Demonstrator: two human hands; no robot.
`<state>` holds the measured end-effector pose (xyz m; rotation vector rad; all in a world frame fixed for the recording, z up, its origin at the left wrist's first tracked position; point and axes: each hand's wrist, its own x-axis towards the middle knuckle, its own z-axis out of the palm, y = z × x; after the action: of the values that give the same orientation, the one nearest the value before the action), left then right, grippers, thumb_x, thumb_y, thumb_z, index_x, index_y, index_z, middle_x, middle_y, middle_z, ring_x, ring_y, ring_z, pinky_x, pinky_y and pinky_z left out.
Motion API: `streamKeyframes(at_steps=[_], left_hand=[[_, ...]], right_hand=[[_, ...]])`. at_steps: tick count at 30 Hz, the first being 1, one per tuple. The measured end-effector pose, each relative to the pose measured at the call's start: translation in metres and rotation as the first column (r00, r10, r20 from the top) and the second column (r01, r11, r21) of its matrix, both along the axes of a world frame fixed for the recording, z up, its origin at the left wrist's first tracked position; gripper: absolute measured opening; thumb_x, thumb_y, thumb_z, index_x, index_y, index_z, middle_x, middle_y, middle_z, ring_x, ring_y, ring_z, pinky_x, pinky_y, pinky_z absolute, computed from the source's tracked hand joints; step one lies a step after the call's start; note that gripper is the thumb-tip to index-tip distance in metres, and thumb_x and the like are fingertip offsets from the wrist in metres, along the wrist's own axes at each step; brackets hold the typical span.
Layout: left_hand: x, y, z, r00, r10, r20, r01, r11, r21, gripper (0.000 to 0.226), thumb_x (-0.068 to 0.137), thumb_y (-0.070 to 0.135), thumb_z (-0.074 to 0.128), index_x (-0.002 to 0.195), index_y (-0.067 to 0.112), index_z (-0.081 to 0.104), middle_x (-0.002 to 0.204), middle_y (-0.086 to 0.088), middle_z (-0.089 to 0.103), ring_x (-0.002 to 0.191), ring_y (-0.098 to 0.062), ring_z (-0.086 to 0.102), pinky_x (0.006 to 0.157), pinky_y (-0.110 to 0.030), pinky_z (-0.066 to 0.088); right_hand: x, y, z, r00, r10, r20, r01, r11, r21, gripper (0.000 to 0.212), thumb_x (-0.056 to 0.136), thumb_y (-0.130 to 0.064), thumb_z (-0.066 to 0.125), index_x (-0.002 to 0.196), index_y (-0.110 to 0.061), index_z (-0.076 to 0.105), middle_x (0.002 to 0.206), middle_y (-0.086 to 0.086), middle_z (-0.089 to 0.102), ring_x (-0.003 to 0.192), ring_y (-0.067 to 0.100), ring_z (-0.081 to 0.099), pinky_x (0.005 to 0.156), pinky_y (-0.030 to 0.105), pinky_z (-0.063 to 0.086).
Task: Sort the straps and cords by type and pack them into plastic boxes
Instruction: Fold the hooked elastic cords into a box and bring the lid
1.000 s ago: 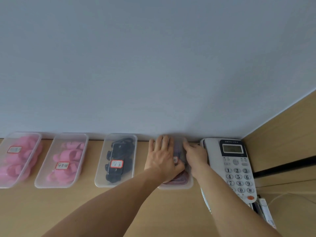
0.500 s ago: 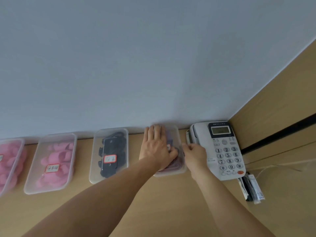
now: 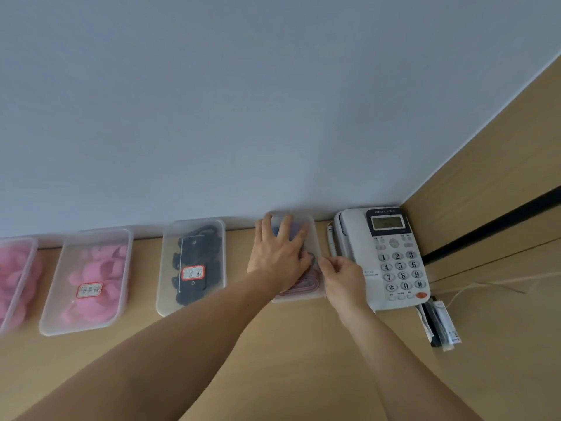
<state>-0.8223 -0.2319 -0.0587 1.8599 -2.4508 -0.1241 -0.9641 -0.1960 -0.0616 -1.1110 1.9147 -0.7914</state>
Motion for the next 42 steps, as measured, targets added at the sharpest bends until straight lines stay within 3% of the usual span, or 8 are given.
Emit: streamKeyframes(at_steps=[3, 7, 14, 20, 26, 36, 39, 42], left_hand=[[-0.002, 0.002, 0.000, 0.999, -0.013, 0.052, 0.010, 0.999, 0.050, 0.064, 0.093, 0.048, 0.016, 0.152, 0.025, 0.028, 0.152, -0.012, 0.032, 0.138, -0.057, 0.015, 0.113, -0.061, 0.014], [-0.004, 0.001, -0.002, 0.999, -0.011, 0.046, 0.007, 0.995, 0.095, 0.062, 0.098, 0.048, 0.020, 0.154, 0.023, 0.021, 0.157, -0.014, 0.022, 0.143, -0.056, 0.003, 0.115, -0.061, 0.005], [0.002, 0.015, -0.012, 0.999, -0.045, 0.008, 0.043, 0.985, 0.168, 0.074, 0.092, 0.062, -0.007, 0.155, 0.024, -0.009, 0.163, -0.013, -0.014, 0.143, -0.042, -0.030, 0.117, -0.056, -0.013], [0.002, 0.017, -0.011, 0.999, -0.039, 0.024, 0.035, 0.989, 0.147, 0.073, 0.094, 0.062, -0.005, 0.156, 0.025, -0.005, 0.163, -0.013, -0.011, 0.144, -0.042, -0.027, 0.118, -0.056, -0.010], [0.003, 0.016, -0.008, 1.000, -0.021, 0.013, 0.019, 0.988, 0.152, 0.073, 0.092, 0.060, -0.008, 0.157, 0.026, -0.001, 0.164, -0.011, -0.007, 0.146, -0.042, -0.022, 0.119, -0.055, -0.008], [0.003, 0.017, -0.004, 1.000, -0.025, -0.004, 0.026, 0.988, 0.153, 0.074, 0.090, 0.053, -0.012, 0.157, 0.026, -0.001, 0.165, -0.008, -0.004, 0.148, -0.038, -0.019, 0.121, -0.052, -0.006], [0.003, 0.016, -0.004, 1.000, -0.006, -0.005, 0.006, 0.990, 0.143, 0.074, 0.092, 0.051, -0.007, 0.157, 0.016, 0.002, 0.166, -0.007, -0.001, 0.149, -0.037, -0.017, 0.121, -0.049, -0.009], [0.004, 0.014, -0.005, 1.000, -0.012, 0.011, 0.011, 0.991, 0.132, 0.066, 0.099, 0.044, 0.003, 0.157, 0.013, 0.003, 0.166, -0.007, -0.002, 0.149, -0.037, -0.016, 0.119, -0.047, -0.013]], right_hand=[[-0.002, 0.005, 0.006, 0.993, 0.004, 0.121, -0.007, 1.000, 0.023, 0.020, 0.094, -0.022, 0.063, 0.075, -0.017, 0.066, 0.056, -0.005, 0.058, 0.054, 0.019, 0.055, 0.060, 0.036, 0.047], [-0.005, 0.023, 0.009, 0.955, -0.040, 0.293, 0.016, 0.996, 0.083, 0.008, 0.095, -0.016, 0.063, 0.088, -0.016, 0.067, 0.049, -0.003, 0.055, 0.038, 0.014, 0.048, 0.042, 0.026, 0.045], [-0.001, 0.024, 0.012, 0.948, -0.072, 0.311, 0.052, 0.996, 0.074, 0.013, 0.096, -0.016, 0.061, 0.086, -0.009, 0.067, 0.051, 0.002, 0.054, 0.037, 0.016, 0.048, 0.039, 0.025, 0.044], [-0.004, 0.034, 0.000, 0.913, -0.071, 0.403, 0.053, 0.997, 0.054, 0.005, 0.094, -0.010, 0.062, 0.090, -0.013, 0.065, 0.059, 0.007, 0.058, 0.042, 0.015, 0.053, 0.043, 0.023, 0.047], [-0.004, 0.033, -0.002, 0.933, -0.056, 0.356, 0.056, 0.998, 0.011, 0.002, 0.092, -0.010, 0.066, 0.091, -0.008, 0.065, 0.062, 0.004, 0.060, 0.044, 0.008, 0.053, 0.043, 0.023, 0.049], [0.001, 0.046, 0.001, 0.959, 0.022, 0.284, -0.026, 1.000, 0.009, 0.033, 0.083, -0.015, 0.076, 0.110, -0.007, 0.059, 0.085, 0.011, 0.065, 0.055, 0.009, 0.060, 0.054, 0.031, 0.054], [0.005, 0.048, -0.002, 0.971, 0.089, 0.221, -0.093, 0.996, 0.009, 0.044, 0.069, -0.027, 0.085, 0.101, -0.020, 0.056, 0.088, 0.003, 0.070, 0.066, 0.017, 0.064, 0.065, 0.038, 0.056], [0.008, 0.051, -0.005, 0.973, 0.082, 0.215, -0.084, 0.996, 0.001, 0.045, 0.065, -0.025, 0.087, 0.094, -0.024, 0.052, 0.086, 0.003, 0.070, 0.065, 0.020, 0.063, 0.065, 0.041, 0.055]])
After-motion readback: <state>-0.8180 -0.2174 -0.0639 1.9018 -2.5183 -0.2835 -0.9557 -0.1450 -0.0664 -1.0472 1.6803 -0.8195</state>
